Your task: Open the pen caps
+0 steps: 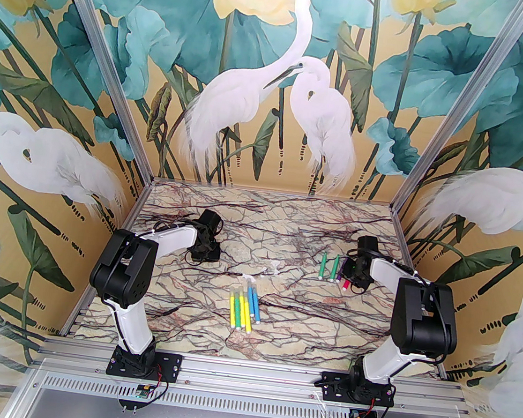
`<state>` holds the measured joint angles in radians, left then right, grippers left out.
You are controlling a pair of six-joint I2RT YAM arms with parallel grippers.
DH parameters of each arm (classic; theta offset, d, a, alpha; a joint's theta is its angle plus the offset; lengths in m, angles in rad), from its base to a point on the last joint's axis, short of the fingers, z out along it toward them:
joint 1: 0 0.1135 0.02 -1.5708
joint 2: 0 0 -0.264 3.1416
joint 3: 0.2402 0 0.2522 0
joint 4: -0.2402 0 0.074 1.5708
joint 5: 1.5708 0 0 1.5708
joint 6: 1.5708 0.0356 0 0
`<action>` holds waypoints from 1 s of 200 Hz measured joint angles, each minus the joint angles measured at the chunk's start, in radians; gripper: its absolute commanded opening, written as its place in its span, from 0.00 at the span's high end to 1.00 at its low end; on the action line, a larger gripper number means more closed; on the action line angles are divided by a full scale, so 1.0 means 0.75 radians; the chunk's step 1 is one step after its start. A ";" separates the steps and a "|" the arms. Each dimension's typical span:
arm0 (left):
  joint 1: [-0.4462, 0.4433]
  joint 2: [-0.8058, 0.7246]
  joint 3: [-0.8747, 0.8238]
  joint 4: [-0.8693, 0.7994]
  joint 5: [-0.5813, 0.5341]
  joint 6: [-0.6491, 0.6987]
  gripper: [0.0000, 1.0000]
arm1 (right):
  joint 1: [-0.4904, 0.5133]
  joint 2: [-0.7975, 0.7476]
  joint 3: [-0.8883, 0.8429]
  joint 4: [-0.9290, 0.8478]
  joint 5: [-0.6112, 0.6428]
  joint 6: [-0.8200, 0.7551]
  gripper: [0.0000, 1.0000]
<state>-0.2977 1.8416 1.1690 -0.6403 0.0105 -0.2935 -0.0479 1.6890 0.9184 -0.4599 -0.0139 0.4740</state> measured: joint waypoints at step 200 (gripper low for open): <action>0.000 -0.002 0.016 -0.034 -0.006 0.034 0.70 | 0.070 -0.191 -0.003 -0.071 -0.014 -0.026 0.55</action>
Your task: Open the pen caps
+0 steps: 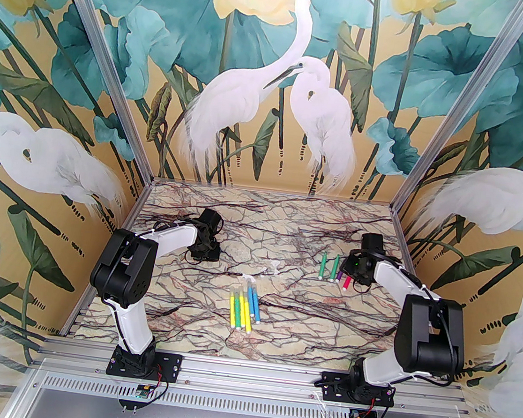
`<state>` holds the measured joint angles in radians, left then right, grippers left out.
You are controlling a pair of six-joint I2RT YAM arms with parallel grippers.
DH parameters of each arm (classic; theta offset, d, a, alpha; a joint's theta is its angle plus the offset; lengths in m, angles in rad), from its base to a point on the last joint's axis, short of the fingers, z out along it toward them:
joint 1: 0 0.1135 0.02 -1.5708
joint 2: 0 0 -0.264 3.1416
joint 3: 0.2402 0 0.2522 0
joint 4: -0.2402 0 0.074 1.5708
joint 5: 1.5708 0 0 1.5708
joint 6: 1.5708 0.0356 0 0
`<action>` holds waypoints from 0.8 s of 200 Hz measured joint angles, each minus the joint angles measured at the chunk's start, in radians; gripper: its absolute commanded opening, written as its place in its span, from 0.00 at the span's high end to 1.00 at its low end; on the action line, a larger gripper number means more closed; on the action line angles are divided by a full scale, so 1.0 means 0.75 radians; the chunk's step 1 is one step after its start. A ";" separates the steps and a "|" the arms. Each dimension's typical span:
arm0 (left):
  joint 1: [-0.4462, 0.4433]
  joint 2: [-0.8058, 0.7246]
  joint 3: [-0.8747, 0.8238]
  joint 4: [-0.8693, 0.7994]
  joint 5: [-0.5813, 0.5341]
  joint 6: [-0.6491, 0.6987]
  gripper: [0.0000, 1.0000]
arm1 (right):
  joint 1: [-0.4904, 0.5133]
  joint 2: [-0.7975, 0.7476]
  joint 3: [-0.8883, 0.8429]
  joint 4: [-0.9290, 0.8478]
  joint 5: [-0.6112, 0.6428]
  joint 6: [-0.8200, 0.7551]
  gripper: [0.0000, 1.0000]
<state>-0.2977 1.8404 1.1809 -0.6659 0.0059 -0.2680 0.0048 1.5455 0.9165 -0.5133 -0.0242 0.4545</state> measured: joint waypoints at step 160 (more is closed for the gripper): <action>0.000 -0.700 -0.363 0.200 0.099 -0.007 0.29 | 0.576 -0.257 0.063 -0.169 -0.043 -0.064 0.52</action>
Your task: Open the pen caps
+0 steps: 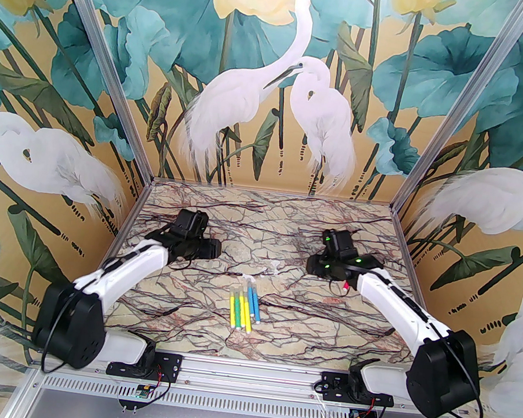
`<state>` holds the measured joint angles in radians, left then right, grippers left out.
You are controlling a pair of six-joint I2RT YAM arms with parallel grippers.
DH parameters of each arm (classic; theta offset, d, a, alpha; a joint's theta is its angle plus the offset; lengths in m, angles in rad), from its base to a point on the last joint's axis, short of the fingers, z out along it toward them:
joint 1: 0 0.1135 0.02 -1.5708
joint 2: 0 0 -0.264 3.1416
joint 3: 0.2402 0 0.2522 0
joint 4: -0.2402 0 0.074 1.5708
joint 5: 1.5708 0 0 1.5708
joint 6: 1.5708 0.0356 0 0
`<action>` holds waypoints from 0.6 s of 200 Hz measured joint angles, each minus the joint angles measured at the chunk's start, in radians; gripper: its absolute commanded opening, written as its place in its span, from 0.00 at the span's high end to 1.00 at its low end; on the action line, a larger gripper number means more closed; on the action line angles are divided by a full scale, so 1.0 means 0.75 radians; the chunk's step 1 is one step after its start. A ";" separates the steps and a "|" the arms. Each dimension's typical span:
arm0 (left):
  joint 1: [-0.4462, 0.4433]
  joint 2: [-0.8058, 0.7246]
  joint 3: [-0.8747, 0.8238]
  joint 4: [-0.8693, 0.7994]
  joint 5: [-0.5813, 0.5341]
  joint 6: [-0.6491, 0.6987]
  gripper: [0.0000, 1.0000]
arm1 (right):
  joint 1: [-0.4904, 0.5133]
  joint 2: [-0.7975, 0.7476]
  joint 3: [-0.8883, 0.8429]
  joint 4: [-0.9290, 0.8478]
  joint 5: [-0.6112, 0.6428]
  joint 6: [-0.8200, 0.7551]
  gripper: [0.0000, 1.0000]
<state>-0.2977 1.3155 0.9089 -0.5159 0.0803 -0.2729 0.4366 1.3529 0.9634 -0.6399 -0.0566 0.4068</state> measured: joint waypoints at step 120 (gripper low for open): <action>0.001 -0.263 -0.225 0.130 0.041 -0.035 0.24 | 0.522 0.262 0.011 0.055 0.010 0.173 0.51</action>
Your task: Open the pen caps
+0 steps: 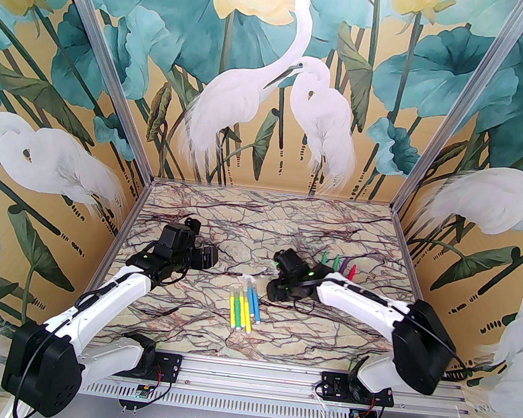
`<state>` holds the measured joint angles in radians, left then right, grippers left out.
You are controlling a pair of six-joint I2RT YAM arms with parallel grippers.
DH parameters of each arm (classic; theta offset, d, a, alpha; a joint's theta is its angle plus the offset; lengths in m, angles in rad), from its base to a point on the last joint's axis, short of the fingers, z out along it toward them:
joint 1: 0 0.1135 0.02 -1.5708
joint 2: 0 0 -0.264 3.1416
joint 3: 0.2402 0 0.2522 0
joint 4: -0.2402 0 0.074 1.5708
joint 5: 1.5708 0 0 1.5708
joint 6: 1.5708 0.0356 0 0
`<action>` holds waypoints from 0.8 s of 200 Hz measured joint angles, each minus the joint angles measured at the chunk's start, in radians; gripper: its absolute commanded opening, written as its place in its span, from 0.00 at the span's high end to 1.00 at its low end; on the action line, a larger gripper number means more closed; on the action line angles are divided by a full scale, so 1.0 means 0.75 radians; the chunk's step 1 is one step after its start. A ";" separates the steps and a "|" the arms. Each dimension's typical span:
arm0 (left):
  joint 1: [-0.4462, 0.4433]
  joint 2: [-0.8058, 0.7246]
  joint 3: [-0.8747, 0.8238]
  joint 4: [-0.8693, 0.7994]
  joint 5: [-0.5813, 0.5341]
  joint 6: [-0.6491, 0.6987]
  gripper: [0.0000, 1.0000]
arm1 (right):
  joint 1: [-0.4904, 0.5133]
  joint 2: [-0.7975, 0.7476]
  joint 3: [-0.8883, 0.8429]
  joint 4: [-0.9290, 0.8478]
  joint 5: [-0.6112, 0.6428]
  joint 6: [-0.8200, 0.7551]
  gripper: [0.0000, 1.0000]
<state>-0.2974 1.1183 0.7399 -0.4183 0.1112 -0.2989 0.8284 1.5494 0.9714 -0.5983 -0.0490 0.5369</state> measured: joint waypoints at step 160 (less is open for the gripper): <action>0.000 0.000 -0.036 0.047 0.001 -0.002 0.23 | 0.196 0.273 0.133 0.020 0.080 0.122 0.63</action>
<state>-0.2974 1.1183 0.7128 -0.3832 0.1120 -0.3000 0.9752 1.7542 1.0710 -0.5835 0.0113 0.6285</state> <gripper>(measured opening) 0.765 0.377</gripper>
